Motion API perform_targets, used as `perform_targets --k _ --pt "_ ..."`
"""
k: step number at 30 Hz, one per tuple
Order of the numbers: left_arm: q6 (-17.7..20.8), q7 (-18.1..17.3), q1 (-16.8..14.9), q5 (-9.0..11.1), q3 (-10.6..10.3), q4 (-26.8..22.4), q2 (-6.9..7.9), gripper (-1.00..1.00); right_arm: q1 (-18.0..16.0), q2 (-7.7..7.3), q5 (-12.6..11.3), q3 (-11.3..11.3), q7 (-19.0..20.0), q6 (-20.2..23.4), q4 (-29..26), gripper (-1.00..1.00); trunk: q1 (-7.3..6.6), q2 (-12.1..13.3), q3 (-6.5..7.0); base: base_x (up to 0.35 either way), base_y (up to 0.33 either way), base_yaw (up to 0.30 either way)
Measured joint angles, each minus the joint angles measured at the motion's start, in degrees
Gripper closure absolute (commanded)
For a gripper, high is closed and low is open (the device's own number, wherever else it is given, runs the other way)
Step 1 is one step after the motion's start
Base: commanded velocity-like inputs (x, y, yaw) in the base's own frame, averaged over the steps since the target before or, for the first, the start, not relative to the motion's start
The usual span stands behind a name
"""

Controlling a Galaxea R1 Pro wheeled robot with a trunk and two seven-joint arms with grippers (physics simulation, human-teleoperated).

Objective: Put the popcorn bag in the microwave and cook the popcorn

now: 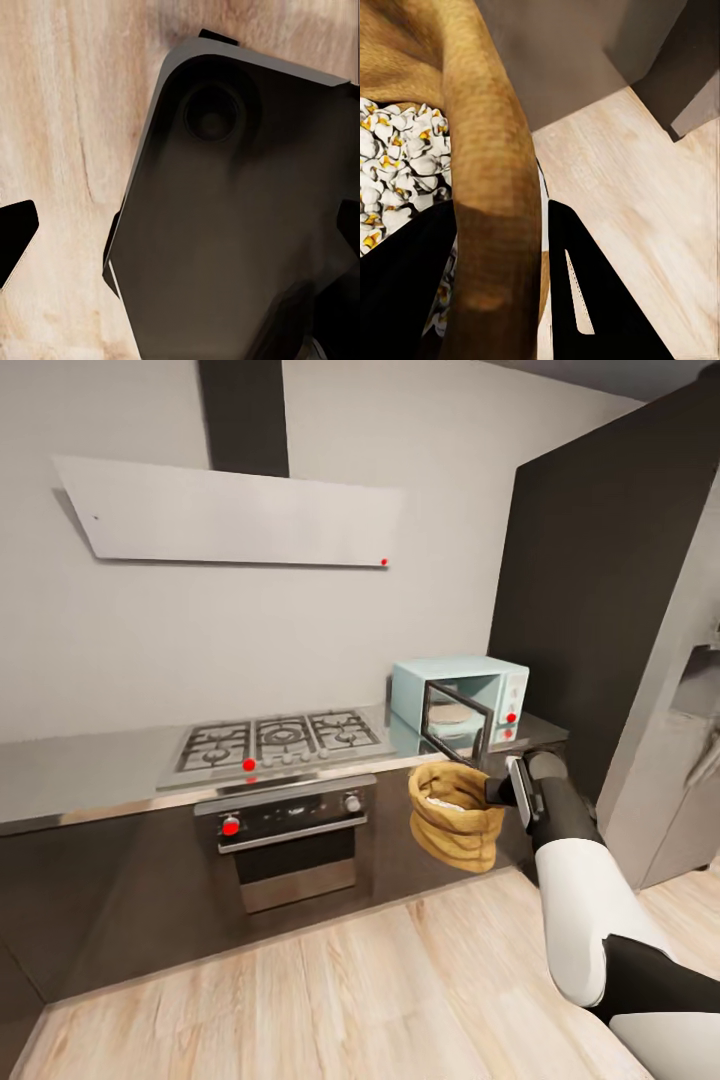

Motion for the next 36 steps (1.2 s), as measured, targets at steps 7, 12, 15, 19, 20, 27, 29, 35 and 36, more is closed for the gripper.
perform_targets --k 7,12,15,19,20,27,29,35,36 --pt "0.0 0.0 0.0 0.0 0.0 0.0 0.0 -1.0 0.0 -0.3 0.1 0.0 0.1 0.0 0.0 1.0 0.0 0.0 0.15 0.0 0.0 -0.282" --pt "0.0 0.0 0.0 0.0 0.0 0.0 0.0 -1.0 0.0 -0.77 0.0 0.0 0.1 0.0 0.0 1.0 0.0 0.0 0.26 0.0 0.0 -0.282" --pt "0.0 0.0 0.0 0.0 0.0 0.0 0.0 -1.0 0.0 -0.83 0.1 0.0 0.1 0.0 0.0 1.0 0.0 0.0 0.33 0.0 0.0 -0.282" --pt "0.0 0.0 0.0 0.0 0.0 0.0 0.0 -1.0 0.0 -0.88 0.1 0.0 0.1 0.0 -0.2 1.0 0.0 0.0 0.42 0.0 0.0 -0.282" --pt "0.0 0.0 0.0 0.0 0.0 0.0 0.0 -1.0 0.0 -0.88 0.1 0.0 0.1 0.0 -0.2 1.0 0.0 0.0 0.44 0.0 0.0 -0.282" --pt "0.0 0.0 0.0 -0.1 -0.1 0.0 0.0 -1.0 0.0 -0.88 0.0 0.1 0.1 0.0 -0.3 1.0 0.0 0.0 0.59 0.0 0.0 -0.282" --pt "0.0 0.0 0.0 -0.1 -0.1 0.0 -0.03 -1.0 0.0 -0.88 0.0 0.1 0.1 0.0 -0.3 1.0 0.0 0.0 0.64 0.0 0.0 -0.282" --pt "0.0 0.0 0.0 0.0 0.0 0.0 0.0 -1.0 0.0 -0.87 -0.1 0.0 0.1 0.0 -0.3 1.0 0.0 0.0 0.75 0.0 0.0 -0.283" --pt "0.0 0.0 0.0 0.0 0.0 0.0 0.0 -1.0 0.0 -0.88 -0.2 0.0 0.1 0.0 -0.3 1.0 0.0 0.0 0.75 0.0 0.0 -0.287"
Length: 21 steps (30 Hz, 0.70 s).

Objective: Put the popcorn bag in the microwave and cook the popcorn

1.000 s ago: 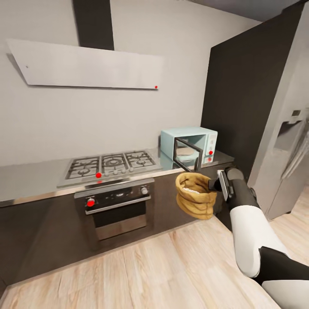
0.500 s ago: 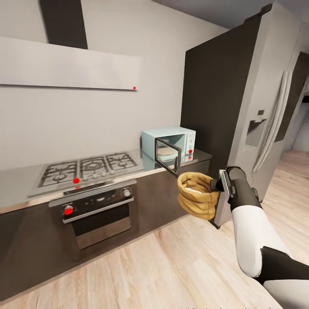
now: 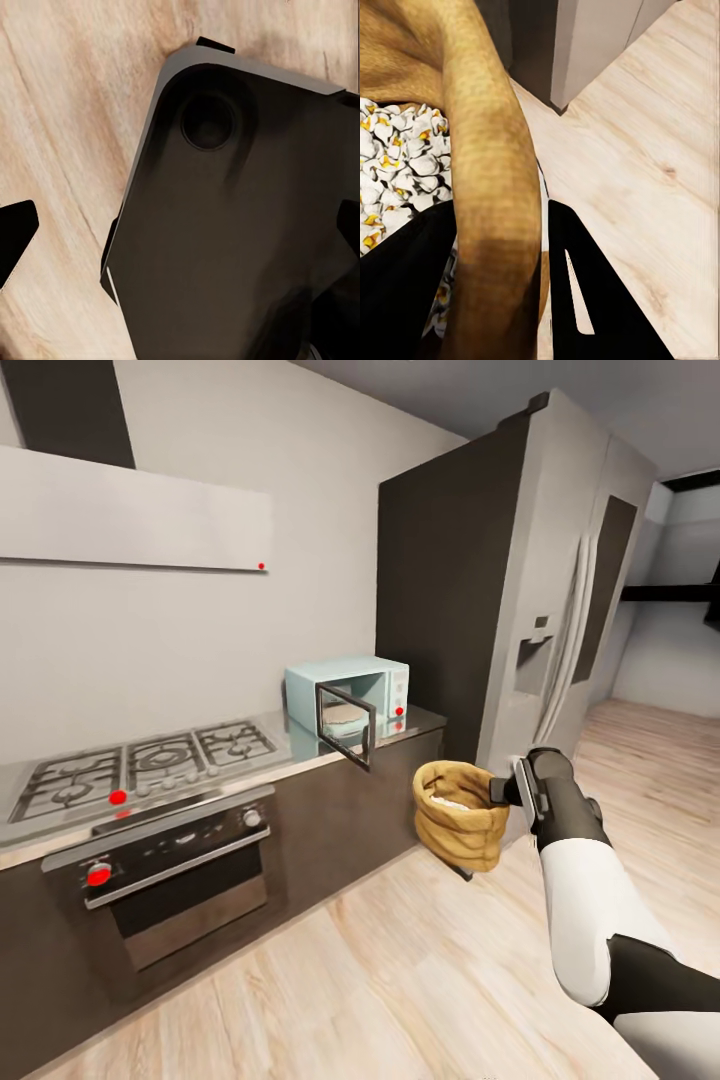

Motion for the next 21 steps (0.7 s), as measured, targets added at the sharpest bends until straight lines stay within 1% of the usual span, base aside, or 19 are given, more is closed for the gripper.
perform_targets --k 21 --pt "0.0 0.0 0.0 0.0 0.2 0.0 -0.02 -1.0 0.0 0.0 -0.1 0.0 0.1 0.0 0.0 1.0 0.0 0.0 -0.38 0.0 0.0 -0.289"
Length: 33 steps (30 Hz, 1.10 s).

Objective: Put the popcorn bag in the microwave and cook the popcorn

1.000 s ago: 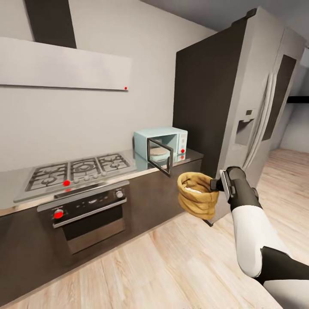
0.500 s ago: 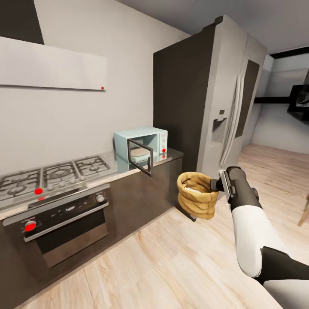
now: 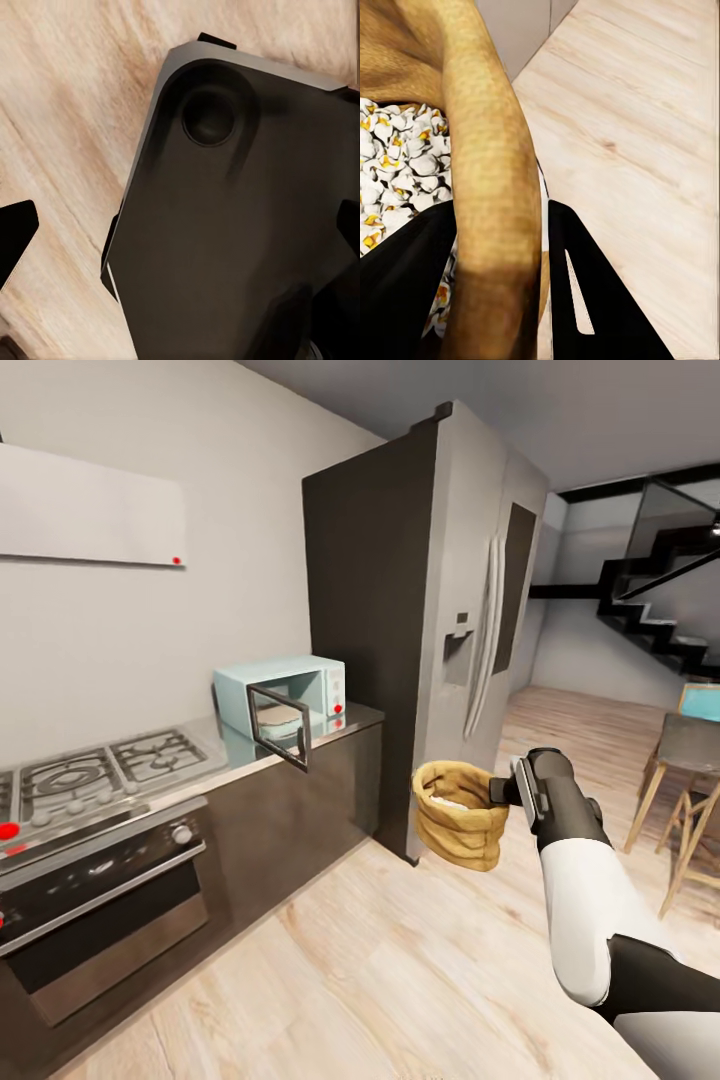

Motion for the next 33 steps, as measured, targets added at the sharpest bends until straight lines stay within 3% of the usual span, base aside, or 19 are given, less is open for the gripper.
perform_targets --k 5,24,33 --pt "0.1 0.0 0.0 -0.2 -0.2 0.0 -0.04 -1.0 0.0 0.08 0.2 0.1 -0.1 0.0 0.0 1.0 -0.02 0.0 -0.09 0.088 0.0 -0.112" --pt "0.6 0.0 0.0 0.1 -0.2 0.0 0.11 -1.0 0.0 0.19 0.4 0.1 -0.4 0.0 -0.3 1.0 -0.03 0.0 -0.1 0.319 0.0 -0.001" --pt "0.6 0.0 0.0 0.1 -0.1 0.0 0.11 -1.0 0.0 0.2 0.4 0.1 -0.4 0.0 -0.3 1.0 -0.03 0.0 -0.09 0.3 -0.169 0.0"
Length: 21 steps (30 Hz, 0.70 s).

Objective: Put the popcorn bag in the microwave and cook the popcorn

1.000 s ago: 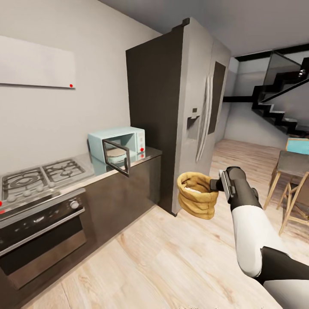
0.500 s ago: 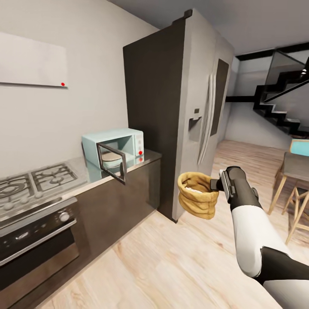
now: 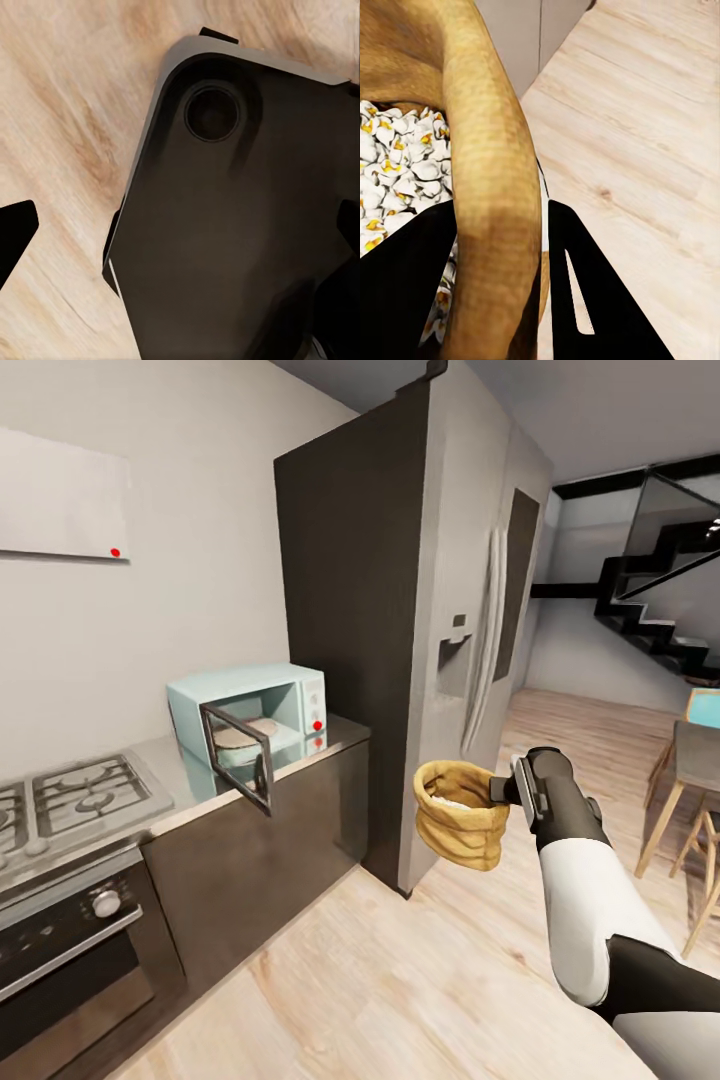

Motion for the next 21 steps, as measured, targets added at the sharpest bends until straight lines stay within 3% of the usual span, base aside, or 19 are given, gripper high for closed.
perform_targets --k 6,11,21 --pt "-0.2 0.0 0.0 0.0 0.0 0.0 0.0 -1.0 0.0 0.0 -0.2 0.0 0.1 0.0 0.0 1.0 0.0 0.0 0.0 0.263 -0.239 0.007" --pt "-0.5 0.0 0.0 0.0 0.2 0.0 -0.08 -1.0 0.0 -0.01 -0.3 0.0 0.1 0.0 0.1 1.0 0.02 0.0 0.0 0.14 -0.246 0.231" --pt "-0.5 0.5 0.0 0.1 0.3 -0.3 -0.14 -1.0 0.0 0.24 -0.4 0.3 0.1 0.0 0.5 1.0 0.03 0.0 0.0 0.002 -0.01 0.268"
